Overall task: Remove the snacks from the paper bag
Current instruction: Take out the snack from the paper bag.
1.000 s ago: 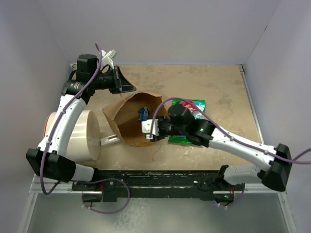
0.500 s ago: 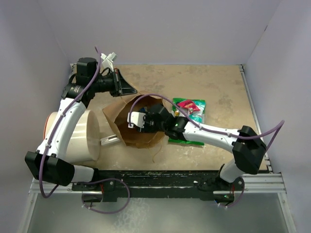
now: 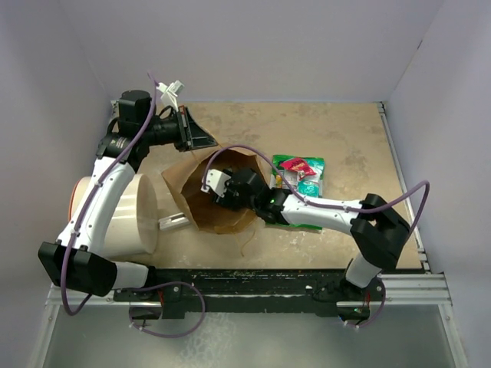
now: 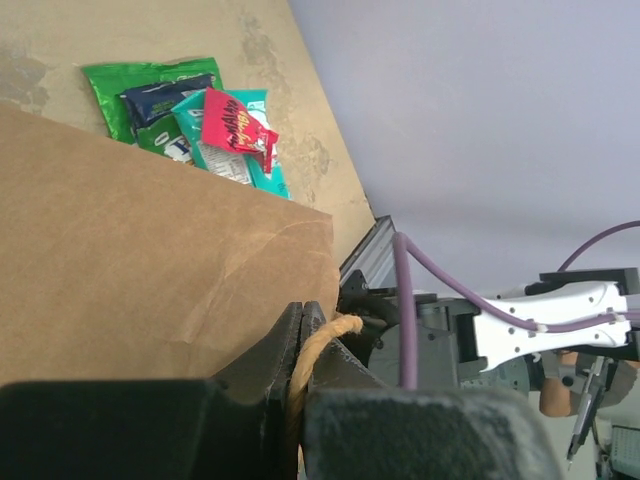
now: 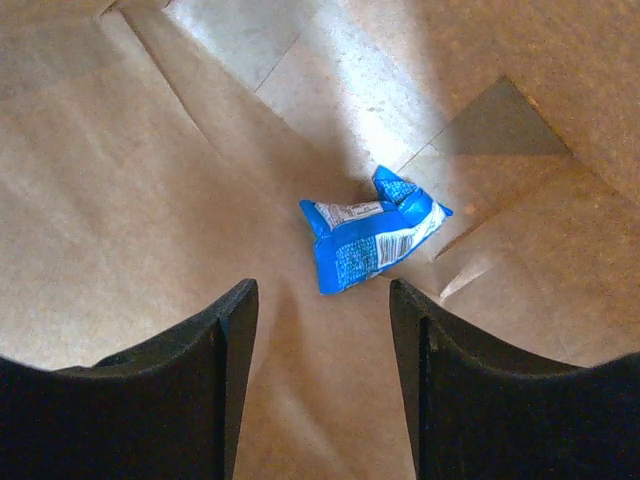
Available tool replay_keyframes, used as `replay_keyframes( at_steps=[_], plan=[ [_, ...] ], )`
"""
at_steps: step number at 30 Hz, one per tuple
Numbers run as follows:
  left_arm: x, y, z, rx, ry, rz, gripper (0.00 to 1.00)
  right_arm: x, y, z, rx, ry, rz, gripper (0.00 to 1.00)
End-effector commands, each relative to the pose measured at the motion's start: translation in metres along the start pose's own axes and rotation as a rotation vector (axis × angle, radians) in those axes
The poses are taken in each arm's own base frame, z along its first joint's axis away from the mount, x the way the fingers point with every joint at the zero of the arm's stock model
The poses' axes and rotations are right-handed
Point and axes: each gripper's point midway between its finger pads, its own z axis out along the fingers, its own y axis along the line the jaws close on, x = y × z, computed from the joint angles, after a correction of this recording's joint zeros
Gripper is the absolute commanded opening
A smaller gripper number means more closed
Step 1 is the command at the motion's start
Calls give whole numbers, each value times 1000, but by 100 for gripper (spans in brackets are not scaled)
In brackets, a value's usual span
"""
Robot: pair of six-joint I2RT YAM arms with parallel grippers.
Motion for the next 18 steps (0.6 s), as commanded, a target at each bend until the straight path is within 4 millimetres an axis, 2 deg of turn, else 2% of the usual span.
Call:
replay_keyframes(
  at_steps=[1, 12, 16, 18],
  plan=[
    [-6, -24, -9, 73, -35, 54, 0, -15, -5, 14, 52, -46, 103, 58],
    [-3, -32, -12, 104, -27, 75, 0, -5, -1, 56, 85, -29, 185, 67],
    [-1, -34, -11, 118, -13, 77, 0, -4, -9, 66, 115, -35, 232, 68],
    [1, -35, -11, 120, -7, 76, 0, 2, -15, 73, 137, -11, 253, 68]
  ],
)
